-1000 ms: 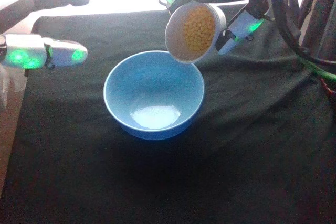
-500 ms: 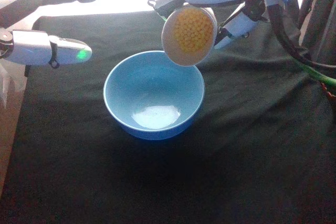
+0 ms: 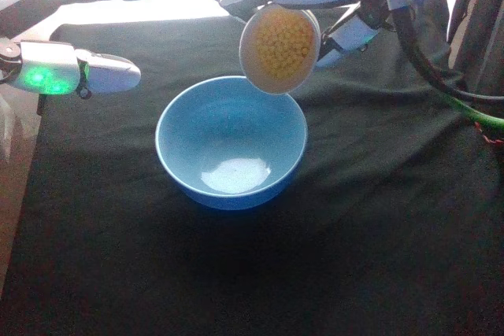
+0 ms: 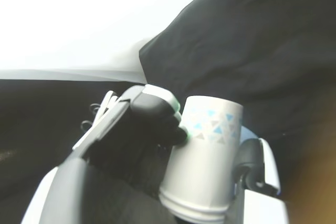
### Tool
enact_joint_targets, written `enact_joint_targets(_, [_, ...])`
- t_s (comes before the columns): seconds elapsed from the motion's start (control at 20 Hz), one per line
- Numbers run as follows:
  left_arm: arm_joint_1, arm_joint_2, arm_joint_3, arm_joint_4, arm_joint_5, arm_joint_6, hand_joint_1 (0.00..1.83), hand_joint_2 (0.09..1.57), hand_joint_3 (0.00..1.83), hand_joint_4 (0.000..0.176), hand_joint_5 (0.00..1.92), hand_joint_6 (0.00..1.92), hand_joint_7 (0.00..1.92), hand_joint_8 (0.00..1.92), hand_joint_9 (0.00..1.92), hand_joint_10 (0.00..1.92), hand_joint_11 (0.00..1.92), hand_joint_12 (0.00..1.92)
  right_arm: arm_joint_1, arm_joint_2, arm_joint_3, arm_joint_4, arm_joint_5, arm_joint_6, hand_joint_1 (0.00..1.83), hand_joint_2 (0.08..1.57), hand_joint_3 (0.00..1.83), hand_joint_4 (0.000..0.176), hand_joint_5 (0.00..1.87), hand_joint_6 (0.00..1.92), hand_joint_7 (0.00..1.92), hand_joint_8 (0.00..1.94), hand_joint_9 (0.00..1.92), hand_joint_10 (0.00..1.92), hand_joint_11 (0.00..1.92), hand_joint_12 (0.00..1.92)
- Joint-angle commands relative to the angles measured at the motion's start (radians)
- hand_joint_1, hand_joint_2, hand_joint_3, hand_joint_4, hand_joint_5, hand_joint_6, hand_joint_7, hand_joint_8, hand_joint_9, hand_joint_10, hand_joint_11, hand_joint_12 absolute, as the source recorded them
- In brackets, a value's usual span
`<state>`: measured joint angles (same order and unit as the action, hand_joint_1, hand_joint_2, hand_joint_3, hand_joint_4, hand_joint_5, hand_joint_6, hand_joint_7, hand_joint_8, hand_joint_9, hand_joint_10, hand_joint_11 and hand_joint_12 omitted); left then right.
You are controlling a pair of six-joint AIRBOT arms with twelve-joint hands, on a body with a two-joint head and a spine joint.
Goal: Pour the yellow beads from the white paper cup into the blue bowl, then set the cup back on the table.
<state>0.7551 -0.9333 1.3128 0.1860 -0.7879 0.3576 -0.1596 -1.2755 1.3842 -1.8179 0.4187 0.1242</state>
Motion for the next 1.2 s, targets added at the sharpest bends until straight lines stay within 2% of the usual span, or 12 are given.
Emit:
enact_joint_targets(0.0, [-0.013, -0.003, 0.005, -0.033, -0.111, -0.009, 0.9, 1.05, 0.0, 0.0, 0.14, 0.0, 0.42, 0.0, 0.22, 0.0, 0.0, 0.22, 0.022, -0.002, 0.004, 0.03, -0.03, -0.008, 1.11, 1.07, 0.76, 0.0, 0.4, 1.85, 0.7, 1.94, 0.8, 1.92, 0.98, 1.92])
enact_joint_targets(1.15, [-0.044, -0.005, 0.006, 0.0, -0.094, -0.016, 0.9, 1.05, 0.0, 0.0, 0.12, 0.0, 0.41, 0.0, 0.22, 0.0, 0.01, 0.24, 0.033, -0.054, 0.012, -0.067, -0.044, -0.008, 1.11, 1.07, 0.76, 0.0, 0.4, 1.85, 0.7, 1.94, 0.8, 1.92, 0.98, 1.92])
